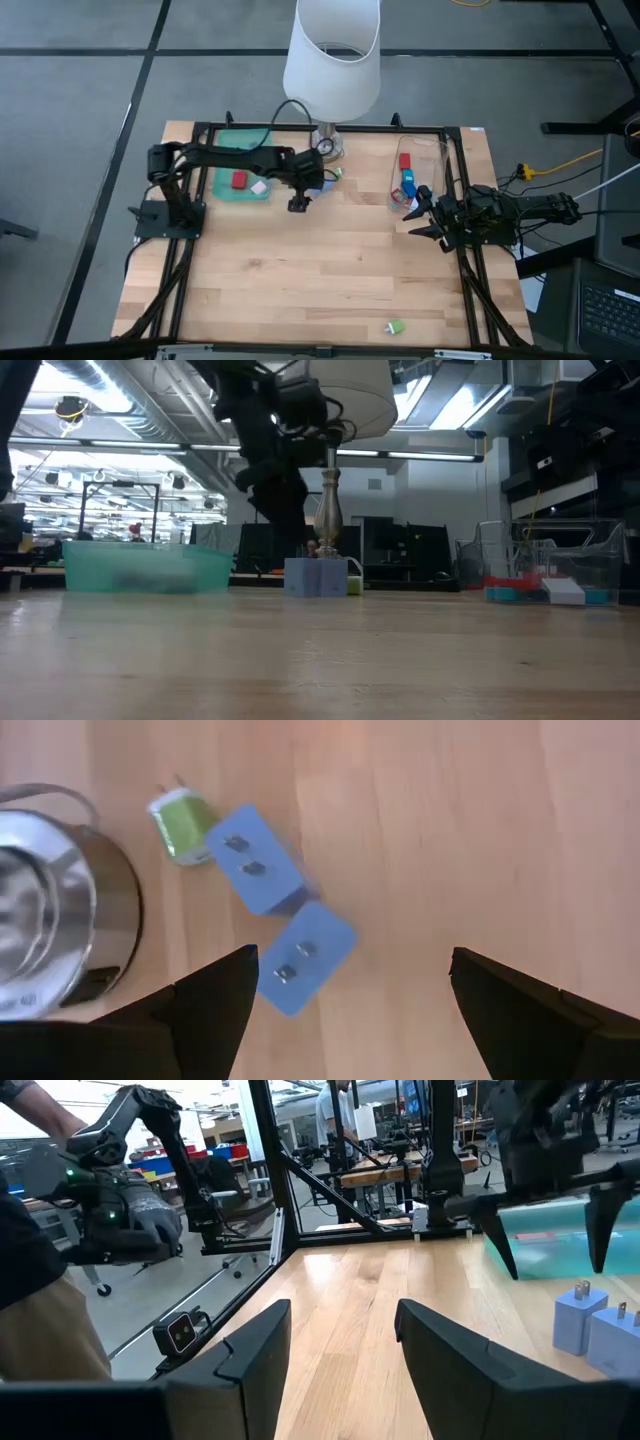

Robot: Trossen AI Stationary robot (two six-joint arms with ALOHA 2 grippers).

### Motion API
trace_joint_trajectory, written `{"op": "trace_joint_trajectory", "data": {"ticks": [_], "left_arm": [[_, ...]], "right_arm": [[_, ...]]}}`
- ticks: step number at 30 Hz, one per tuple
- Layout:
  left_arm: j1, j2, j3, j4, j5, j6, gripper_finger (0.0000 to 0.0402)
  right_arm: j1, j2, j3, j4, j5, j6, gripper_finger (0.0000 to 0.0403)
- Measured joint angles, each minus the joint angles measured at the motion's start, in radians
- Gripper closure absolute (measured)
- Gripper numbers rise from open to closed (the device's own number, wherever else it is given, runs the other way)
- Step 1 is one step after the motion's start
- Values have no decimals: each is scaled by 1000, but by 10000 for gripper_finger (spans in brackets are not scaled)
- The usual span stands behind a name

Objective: Pick & Place Office items
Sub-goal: Put the purple charger adapter into the green bin

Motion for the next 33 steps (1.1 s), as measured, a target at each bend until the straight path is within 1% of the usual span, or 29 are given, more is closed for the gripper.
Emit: {"op": "trace_joint_trajectory", "data": {"ticks": [4,7,17,21,26,28,30,31,33], "left_arm": [[10,47,37,-52,-4,121,77],[19,59,48,-59,-1,170,77],[64,77,48,-59,22,238,77],[77,100,48,-55,55,264,77],[70,154,48,-50,59,282,77],[67,169,48,-50,81,282,79],[60,185,48,-43,82,275,92],[57,191,48,-39,75,264,105],[53,199,47,-43,56,223,143]], "right_arm": [[0,0,0,0,0,0,211],[0,0,0,0,0,0,211],[0,0,0,0,0,0,211],[0,0,0,0,0,0,211],[0,0,0,0,0,0,211],[0,0,0,0,0,0,211],[0,0,0,0,0,0,211],[0,0,0,0,0,0,211],[0,0,0,0,0,0,211]]}}
